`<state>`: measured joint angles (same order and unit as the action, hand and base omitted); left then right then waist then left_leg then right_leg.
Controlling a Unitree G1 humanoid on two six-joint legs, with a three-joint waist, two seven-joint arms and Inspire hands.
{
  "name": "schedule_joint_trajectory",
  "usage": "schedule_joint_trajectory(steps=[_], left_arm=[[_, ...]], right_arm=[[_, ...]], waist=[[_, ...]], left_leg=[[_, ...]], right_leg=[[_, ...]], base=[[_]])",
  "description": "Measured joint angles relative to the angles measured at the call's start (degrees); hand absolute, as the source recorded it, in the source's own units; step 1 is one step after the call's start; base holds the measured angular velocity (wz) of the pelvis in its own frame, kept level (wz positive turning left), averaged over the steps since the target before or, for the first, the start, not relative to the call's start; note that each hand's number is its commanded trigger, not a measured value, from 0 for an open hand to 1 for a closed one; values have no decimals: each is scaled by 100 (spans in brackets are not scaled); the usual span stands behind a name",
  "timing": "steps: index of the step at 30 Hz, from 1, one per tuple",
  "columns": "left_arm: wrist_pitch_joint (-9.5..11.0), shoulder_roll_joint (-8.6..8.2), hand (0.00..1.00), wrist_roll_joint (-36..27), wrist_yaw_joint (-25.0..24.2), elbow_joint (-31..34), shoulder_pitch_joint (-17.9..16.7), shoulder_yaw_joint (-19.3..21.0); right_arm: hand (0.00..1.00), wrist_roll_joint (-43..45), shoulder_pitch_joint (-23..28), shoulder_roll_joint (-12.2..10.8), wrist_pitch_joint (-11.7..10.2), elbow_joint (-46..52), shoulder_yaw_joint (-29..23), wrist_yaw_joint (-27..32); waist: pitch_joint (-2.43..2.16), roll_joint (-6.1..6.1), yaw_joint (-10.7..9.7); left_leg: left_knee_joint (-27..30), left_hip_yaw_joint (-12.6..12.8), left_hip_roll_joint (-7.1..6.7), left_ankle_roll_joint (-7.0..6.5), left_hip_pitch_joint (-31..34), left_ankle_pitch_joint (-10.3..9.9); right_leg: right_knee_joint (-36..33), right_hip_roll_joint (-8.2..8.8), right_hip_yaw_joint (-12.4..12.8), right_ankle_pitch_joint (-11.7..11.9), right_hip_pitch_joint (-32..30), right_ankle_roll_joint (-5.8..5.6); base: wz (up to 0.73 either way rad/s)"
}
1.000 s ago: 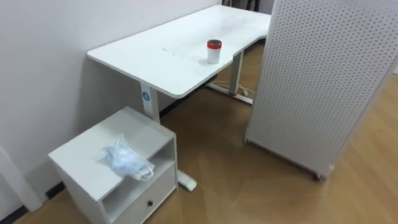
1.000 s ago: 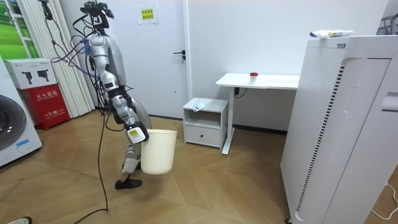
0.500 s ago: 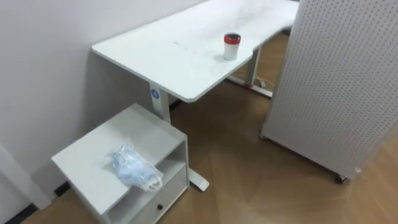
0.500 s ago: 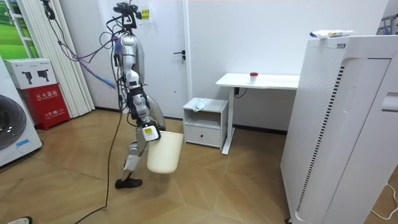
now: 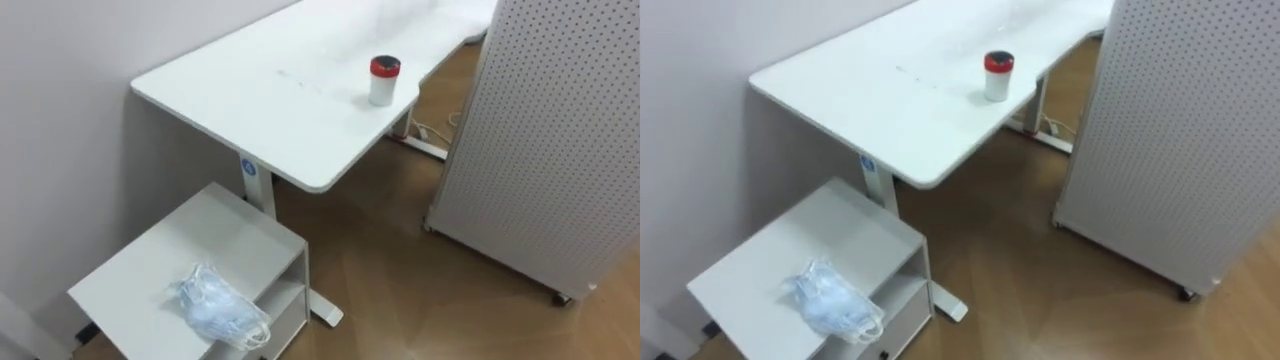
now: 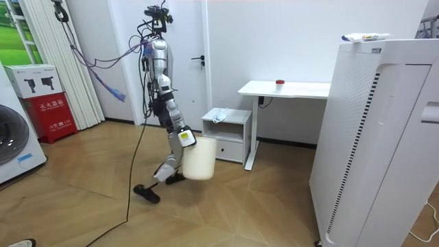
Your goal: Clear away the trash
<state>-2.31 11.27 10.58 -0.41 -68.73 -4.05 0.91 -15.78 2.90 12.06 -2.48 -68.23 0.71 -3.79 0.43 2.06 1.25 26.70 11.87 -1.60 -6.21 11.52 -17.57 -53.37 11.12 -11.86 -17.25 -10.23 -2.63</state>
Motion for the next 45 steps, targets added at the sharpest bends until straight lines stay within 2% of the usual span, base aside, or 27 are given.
schedule_joint_trajectory(steps=[1, 2, 3, 4, 5, 6, 7, 8, 9, 10, 11, 12, 16, 18, 21, 26, 28, 31, 34, 37, 45], left_arm=[[81, 25, 0, -107, 32, 6, 6, -25], [114, 32, 0, -186, 55, 17, 35, -57], [164, 36, 0, -385, 97, 32, 62, -74], [209, 29, 0, -553, 97, 68, 66, -106], [237, 24, 0, -609, 96, 84, 59, -124], [248, -1, 0, -660, 102, 101, 39, -146], [258, 15, 0, -661, 107, 112, 16, -174], [271, 15, 0, -665, 107, 115, 24, -182], [328, 13, 0, -673, 106, 118, 18, -187], [397, 8, 0, -729, 116, 111, 2, -189], [431, 3, 0, -766, 125, 111, -1, -201], [508, 4, 0, -768, 155, 114, 17, -225], [739, -72, 0, -711, 348, 131, 246, -289], [788, -87, 0, -636, 469, 169, 413, -351], [895, -96, 0, -515, 769, 331, 732, -397], [1150, -124, 0, -221, 1295, 486, 1404, -478], [1155, -118, 0, -207, 1523, 489, 1722, -531], [1258, -112, 0, -217, 1816, 483, 2021, -595], [1356, -116, 0, -214, 2034, 484, 2192, -816], [1431, -116, 0, -221, 2166, 470, 2218, -909], [1446, -83, 0, -218, 2306, 399, 2399, -1003]], right_arm=[[100, -123, 20, 0, 0, 38, 26, 0], [100, -177, 19, 0, 4, 62, 32, 4], [100, -257, 7, -9, -6, 79, 30, 8], [100, -418, 13, -14, -49, 65, 26, 6], [100, -451, 17, -15, -67, 55, 26, 8], [100, -472, 29, -22, -107, 27, 24, 11], [100, -471, 45, -45, -126, -1, 22, 16], [100, -470, 41, -49, -135, -30, 23, 23], [100, -466, 21, -59, -168, -78, 39, 43], [100, -454, 6, -70, -200, -79, 44, 60], [100, -446, -5, -66, -210, -94, 46, 68], [100, -435, -57, -58, -248, -145, 75, 70], [100, -416, -313, -74, -384, -401, 380, 35], [100, -412, -446, -90, -405, -546, 497, 23], [100, -385, -637, -93, -428, -678, 582, -16], [100, -369, -847, -70, -518, -736, 767, -11], [100, -375, -938, -49, -519, -735, 949, -11], [100, -375, -1118, -40, -518, -721, 1183, -13], [100, -375, -1234, -33, -560, -712, 1394, -12], [100, -378, -1299, -26, -586, -664, 1509, -11], [100, -414, -1349, 4, -632, -482, 1608, -10]], waist=[[9, -45, -32], [11, -48, -53], [14, -51, -89], [10, -46, -138], [7, -31, -147], [-17, -76, -223], [-89, -62, -273], [-85, -76, -282], [-63, -101, -258], [-33, -121, -258], [-27, -126, -248], [-21, -116, -241], [62, -35, -253], [80, -3, -271], [82, 0, -278], [152, -157, -306], [155, -234, -328], [167, -255, -395], [186, -274, -499], [217, -305, -579], [267, -336, -643]], left_leg=[[-54, -76, 41, 8, -51, 2], [-86, -119, 64, 24, -71, 5], [-178, -217, 106, 79, -119, 30], [-268, -331, 129, 141, -181, 51], [-303, -369, 137, 174, -214, 48], [-285, -550, 203, 262, -236, 16], [-290, -691, 239, 363, -233, 1], [-309, -721, 259, 399, -247, 14], [-422, -736, 322, 462, -338, 53], [-578, -739, 354, 517, -462, 92], [-659, -730, 377, 529, -508, 99], [-754, -729, 394, 558, -523, 125], [-867, -717, 399, 575, -565, 147], [-826, -725, 388, 573, -495, 146], [-742, -733, 395, 564, -327, 141], [-516, -733, 398, 533, 35, 120], [-486, -720, 389, 532, 152, 118], [-391, -691, 386, 534, 306, 121], [-307, -708, 389, 535, 416, 118], [-279, -681, 390, 535, 499, 118], [18, -732, 405, 527, 969, 105]], right_leg=[[305, -52, -9, -154, -288, 35], [555, -93, 19, -183, -418, 63], [1195, -164, 97, -170, -655, 81], [2066, -177, 104, -12, -734, 83], [2514, -183, 138, 183, -726, 36], [2976, -295, 258, 756, -695, -42], [3183, -407, 226, 1037, -549, 0], [3264, -463, 184, 1054, -487, 27], [3384, -544, 109, 1089, -348, 82], [3410, -587, 85, 1086, -285, 100], [3429, -617, 91, 1079, -270, 109], [3462, -619, 80, 1070, -282, 122], [3499, -669, 62, 1061, -285, 134], [3537, -658, 36, 1065, -292, 127], [3570, -656, 45, 1113, -390, 111], [3340, -590, 41, 1114, -723, 112], [3238, -566, 57, 1113, -879, 122], [3097, -536, 65, 1095, -1066, 152], [3049, -525, 56, 1087, -1180, 165], [3008, -519, 72, 1094, -1284, 177], [2894, -497, 15, 1101, -1646, 194]], base=[[23], [34], [41], [40], [51], [59], [58], [39], [16], [12], [5], [0], [-3], [10], [7], [1], [-3], [-3], [5], [-4], [4]])
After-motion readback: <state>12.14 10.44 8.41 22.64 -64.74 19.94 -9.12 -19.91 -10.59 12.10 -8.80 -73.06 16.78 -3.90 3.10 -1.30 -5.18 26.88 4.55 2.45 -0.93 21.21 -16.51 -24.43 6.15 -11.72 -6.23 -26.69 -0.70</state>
